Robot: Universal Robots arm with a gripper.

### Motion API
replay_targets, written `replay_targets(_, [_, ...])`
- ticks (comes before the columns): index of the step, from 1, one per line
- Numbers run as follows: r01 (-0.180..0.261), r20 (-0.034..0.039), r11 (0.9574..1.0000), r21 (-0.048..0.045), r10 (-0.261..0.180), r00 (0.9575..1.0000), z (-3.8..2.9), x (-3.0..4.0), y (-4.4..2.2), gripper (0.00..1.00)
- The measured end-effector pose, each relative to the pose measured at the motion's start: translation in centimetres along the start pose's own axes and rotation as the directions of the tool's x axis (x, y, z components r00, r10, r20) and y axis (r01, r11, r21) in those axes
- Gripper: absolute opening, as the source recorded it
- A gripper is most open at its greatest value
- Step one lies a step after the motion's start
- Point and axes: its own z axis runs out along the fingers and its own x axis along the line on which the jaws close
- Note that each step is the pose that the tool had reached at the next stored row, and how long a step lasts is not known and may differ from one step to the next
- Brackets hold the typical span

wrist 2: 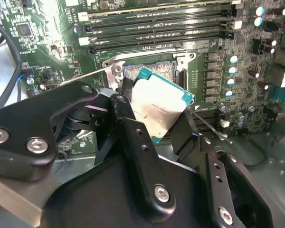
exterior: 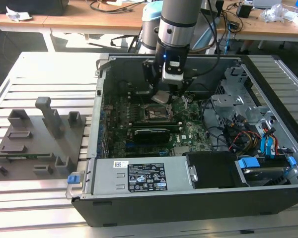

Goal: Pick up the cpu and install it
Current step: 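Place the cpu into insertion slot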

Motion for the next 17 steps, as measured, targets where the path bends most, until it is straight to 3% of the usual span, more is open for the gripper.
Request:
replay_targets(6, [-0.102, -0.0049, 0.9948, -0.0012, 0.102, 0.9948, 0.04, 0.0, 0.0, 0.55])
replay_targets(10, [-0.175, -0.0091, 0.9845, -0.0024, 0.175, 0.9845, 0.05, 0.0, 0.0, 0.55])
replay_targets(14, [-0.218, -0.0117, 0.9758, -0.003, 0.218, 0.9758, 0.07, 0.0, 0.0, 0.55])
replay_targets(17, [-0.26, -0.014, 0.9655, -0.0033, 0.26, 0.9655, 0.07, 0.0, 0.0, 0.55])
